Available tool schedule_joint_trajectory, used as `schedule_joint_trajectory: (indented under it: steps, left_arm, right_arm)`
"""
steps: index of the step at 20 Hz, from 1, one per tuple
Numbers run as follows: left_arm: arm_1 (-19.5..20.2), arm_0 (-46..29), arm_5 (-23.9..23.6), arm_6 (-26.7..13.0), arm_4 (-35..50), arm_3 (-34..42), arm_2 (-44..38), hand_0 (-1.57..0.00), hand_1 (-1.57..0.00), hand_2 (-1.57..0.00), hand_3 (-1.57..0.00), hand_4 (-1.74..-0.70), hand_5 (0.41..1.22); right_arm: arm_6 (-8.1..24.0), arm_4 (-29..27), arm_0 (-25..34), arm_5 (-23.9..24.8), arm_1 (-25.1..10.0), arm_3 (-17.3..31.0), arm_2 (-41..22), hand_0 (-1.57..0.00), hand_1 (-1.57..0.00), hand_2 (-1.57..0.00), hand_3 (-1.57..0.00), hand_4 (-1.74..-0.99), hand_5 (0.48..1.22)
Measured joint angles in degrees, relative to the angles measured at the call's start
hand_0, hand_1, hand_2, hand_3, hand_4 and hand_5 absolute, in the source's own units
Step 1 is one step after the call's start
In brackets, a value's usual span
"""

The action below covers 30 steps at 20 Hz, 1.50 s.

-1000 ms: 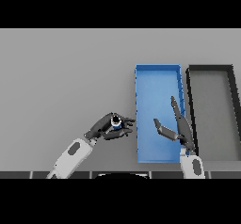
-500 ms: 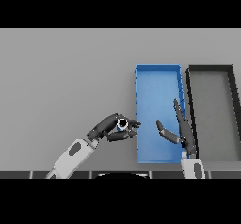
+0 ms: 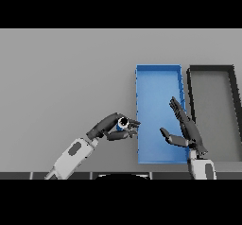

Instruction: Pick up the blue pipe and place it into the blue bin.

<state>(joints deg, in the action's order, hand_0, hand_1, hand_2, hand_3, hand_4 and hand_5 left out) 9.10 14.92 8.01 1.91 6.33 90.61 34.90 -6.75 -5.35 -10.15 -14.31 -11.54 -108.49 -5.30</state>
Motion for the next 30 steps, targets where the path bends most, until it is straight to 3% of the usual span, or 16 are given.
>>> schedule_joint_trajectory:
  steps: [4,8,15,22,23,25,27,28,30]
  left_arm:
    - [-0.2,-0.1,-0.5,-0.1,-1.0,0.8,0.5,-1.57,-1.57,-1.57,-1.49,-1.74,1.221]
    - [-0.5,0.4,-0.1,-0.1,-1.2,0.5,0.5,-1.57,-1.57,-1.57,-1.48,-1.74,1.221]
    - [-0.1,0.3,1.6,1.3,-0.4,0.1,0.2,-1.57,-1.57,-1.57,-1.52,-1.74,1.221]
    - [1.3,-0.4,2.1,1.9,-1.6,1.5,0.4,-1.57,-1.57,-1.57,-1.54,-1.74,1.221]
    - [1.4,0.4,2.8,0.7,-0.5,0.6,-0.4,-1.57,-1.57,-1.57,-1.48,-1.74,1.221]
    - [1.1,0.4,2.7,0.8,-1.5,0.6,0.1,-1.18,-1.08,-1.06,-1.03,-1.68,1.221]
    - [3.4,1.8,4.3,-6.0,-4.0,1.6,1.8,-0.82,-0.71,-0.68,-0.66,-1.48,1.221]
    - [3.1,2.0,4.3,-7.8,-4.7,1.5,1.6,-0.78,-0.71,-0.69,-0.58,-1.53,1.221]
    - [1.6,1.2,2.7,-4.5,-5.8,0.5,0.6,-1.06,-1.02,-0.97,-0.94,-1.61,1.221]
  right_arm:
    - [10.6,-9.6,5.6,-7.0,-7.0,-7.5,-2.1,0.00,0.00,0.00,0.00,-1.319,0.501]
    - [19.6,-12.3,12.3,-9.1,-8.9,-9.7,-6.5,0.00,0.00,0.00,0.00,-1.314,0.510]
    - [24.0,-9.0,23.6,-12.6,-5.8,-6.2,-13.8,0.00,0.00,0.00,0.00,-1.232,0.531]
    - [27.9,-9.0,32.8,-13.8,-0.5,-0.3,-17.3,0.00,-0.01,-0.03,0.00,-1.222,0.506]
    - [27.6,-8.8,33.2,-14.3,0.1,0.3,-17.9,-0.05,-0.08,-0.10,-0.05,-1.245,0.506]
    - [28.6,-9.1,35.9,-14.8,1.5,2.5,-18.2,-0.35,-0.38,-0.38,-0.30,-1.335,0.507]
    - [29.3,-8.9,38.1,-16.1,2.0,4.7,-18.3,-0.72,-0.70,-0.74,-0.63,-1.430,0.522]
    - [29.0,-9.0,38.4,-16.7,2.3,4.9,-18.7,-0.89,-0.87,-0.91,-0.77,-1.486,0.550]
    - [28.3,-12.0,38.9,-18.0,3.1,5.6,-19.1,-1.13,-1.12,-1.14,-0.96,-1.562,0.666]
